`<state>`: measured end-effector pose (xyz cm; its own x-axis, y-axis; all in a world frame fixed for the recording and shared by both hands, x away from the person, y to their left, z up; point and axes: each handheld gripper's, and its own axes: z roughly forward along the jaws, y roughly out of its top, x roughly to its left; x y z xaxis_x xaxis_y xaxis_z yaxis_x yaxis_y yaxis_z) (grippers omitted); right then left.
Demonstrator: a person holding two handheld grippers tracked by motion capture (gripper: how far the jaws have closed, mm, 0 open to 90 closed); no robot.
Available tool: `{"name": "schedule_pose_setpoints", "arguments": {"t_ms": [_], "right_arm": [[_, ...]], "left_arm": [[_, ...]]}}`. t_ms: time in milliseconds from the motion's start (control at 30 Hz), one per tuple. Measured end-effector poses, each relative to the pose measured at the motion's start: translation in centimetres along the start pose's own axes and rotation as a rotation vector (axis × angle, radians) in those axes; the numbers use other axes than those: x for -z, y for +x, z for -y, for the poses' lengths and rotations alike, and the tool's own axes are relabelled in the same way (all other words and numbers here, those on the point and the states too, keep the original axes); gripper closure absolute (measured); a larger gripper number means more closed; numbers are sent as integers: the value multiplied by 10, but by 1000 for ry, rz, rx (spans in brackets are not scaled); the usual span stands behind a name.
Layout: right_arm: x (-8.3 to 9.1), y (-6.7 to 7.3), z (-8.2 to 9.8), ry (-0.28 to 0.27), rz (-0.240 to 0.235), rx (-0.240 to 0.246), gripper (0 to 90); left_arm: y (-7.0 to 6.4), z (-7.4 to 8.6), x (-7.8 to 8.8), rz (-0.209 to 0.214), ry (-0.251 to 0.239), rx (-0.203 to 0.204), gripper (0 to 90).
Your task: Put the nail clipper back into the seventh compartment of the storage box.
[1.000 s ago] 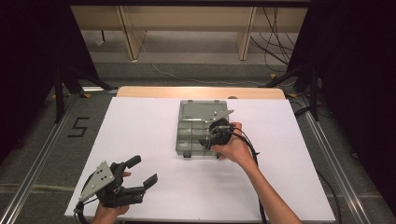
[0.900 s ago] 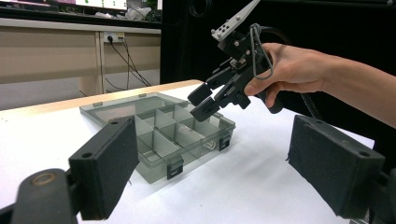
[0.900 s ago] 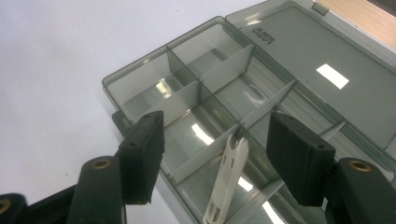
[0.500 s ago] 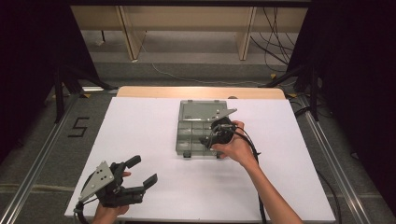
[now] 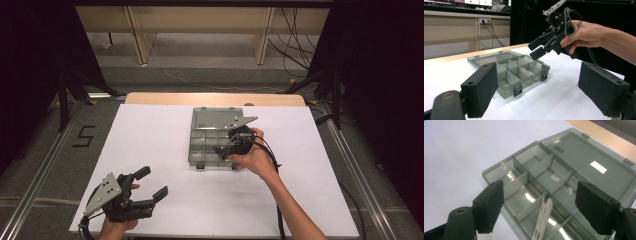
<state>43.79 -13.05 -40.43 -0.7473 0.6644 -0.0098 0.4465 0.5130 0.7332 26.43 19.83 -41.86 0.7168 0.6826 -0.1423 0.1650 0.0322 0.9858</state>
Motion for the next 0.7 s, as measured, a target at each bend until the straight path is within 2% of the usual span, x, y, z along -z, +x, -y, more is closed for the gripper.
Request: {"name": "schedule_pose_setpoints", "arguments": {"t_ms": [67, 100, 133, 167, 200, 233, 267, 367, 400, 700], "right_arm": [[1, 0, 1, -23, 11, 9, 237], [4, -1, 0, -6, -3, 4, 236], [2, -1, 1, -31, 14, 14, 231], [5, 0, 0, -9, -2, -1, 229], [5, -1, 0, -19, 0, 10, 229], [7, 0, 0, -17, -3, -1, 225], [7, 0, 0, -27, 3, 16, 218], [10, 1, 0, -51, 8, 12, 215], [12, 1, -1, -40, 1, 4, 215], [18, 5, -1, -75, -3, 13, 209]], "left_arm": [[0, 0, 0, 0, 0, 1, 152], [0, 0, 0, 0, 1, 0, 153], [0, 0, 0, 0, 0, 0, 152], [0, 0, 0, 0, 0, 0, 152], [0, 0, 0, 0, -1, 0, 152], [0, 0, 0, 0, 0, 1, 152], [0, 0, 0, 1, 0, 0, 152], [-1, 0, 0, 4, 0, -2, 152], [0, 0, 0, 3, 1, -2, 153], [0, 0, 0, 3, -3, 5, 152]]}}
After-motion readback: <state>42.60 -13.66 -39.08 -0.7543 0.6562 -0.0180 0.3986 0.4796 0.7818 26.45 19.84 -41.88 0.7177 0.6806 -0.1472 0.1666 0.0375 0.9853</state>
